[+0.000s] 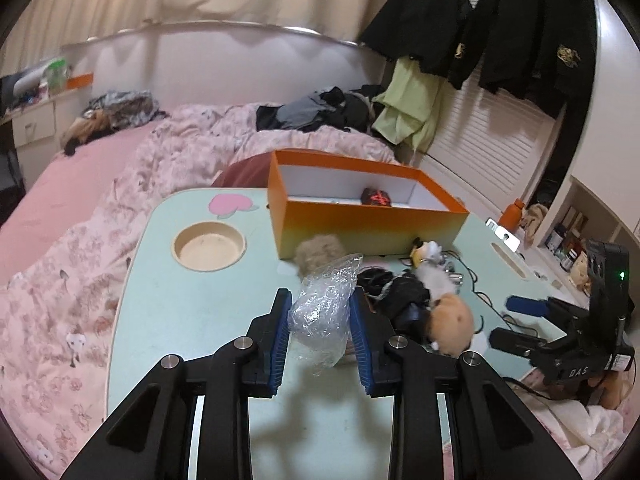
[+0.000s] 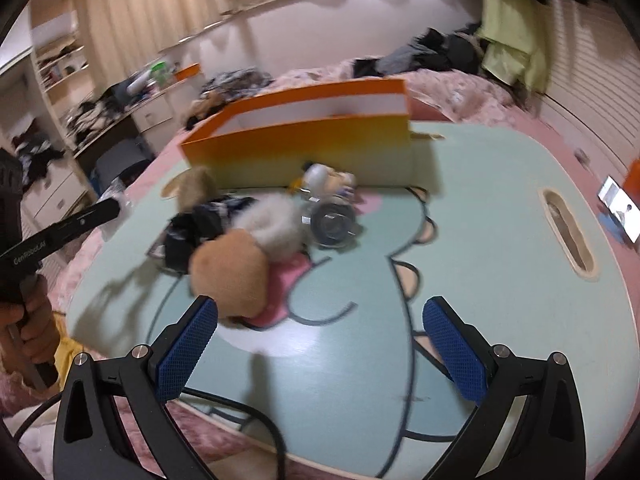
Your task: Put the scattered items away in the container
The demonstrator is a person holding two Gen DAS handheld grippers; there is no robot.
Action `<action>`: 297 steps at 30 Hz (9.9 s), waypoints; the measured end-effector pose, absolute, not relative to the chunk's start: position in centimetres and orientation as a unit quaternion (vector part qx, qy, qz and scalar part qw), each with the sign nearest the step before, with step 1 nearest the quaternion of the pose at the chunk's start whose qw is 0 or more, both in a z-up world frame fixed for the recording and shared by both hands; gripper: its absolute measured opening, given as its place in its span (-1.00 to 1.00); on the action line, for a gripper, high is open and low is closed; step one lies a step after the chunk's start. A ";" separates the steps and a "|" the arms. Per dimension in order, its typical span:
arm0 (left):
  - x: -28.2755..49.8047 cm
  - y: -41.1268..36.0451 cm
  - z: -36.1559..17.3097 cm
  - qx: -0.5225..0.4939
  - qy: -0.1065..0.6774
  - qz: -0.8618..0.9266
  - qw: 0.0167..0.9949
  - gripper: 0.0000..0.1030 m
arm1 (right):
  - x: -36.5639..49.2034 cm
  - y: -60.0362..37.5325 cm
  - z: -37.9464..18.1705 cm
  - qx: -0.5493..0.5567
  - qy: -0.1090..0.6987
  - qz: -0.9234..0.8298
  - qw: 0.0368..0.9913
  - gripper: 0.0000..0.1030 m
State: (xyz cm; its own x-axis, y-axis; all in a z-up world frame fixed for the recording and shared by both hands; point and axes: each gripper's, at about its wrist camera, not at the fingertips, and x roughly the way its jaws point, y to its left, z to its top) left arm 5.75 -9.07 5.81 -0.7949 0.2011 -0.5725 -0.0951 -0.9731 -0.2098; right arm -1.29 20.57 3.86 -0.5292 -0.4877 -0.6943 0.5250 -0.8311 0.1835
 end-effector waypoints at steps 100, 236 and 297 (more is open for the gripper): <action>4.0 0.1 0.1 -0.417 0.030 0.906 0.068 1.00 | -3.2 21.1 2.3 0.434 0.058 -0.884 0.163 0.99; -8.8 -4.6 9.5 -0.335 -0.064 0.932 0.121 -0.23 | -14.8 15.7 9.6 0.366 0.006 -0.898 0.245 -0.43; 3.9 -0.9 0.1 -0.390 0.031 0.917 0.074 0.98 | -3.7 20.2 2.0 0.439 0.088 -0.880 0.160 0.99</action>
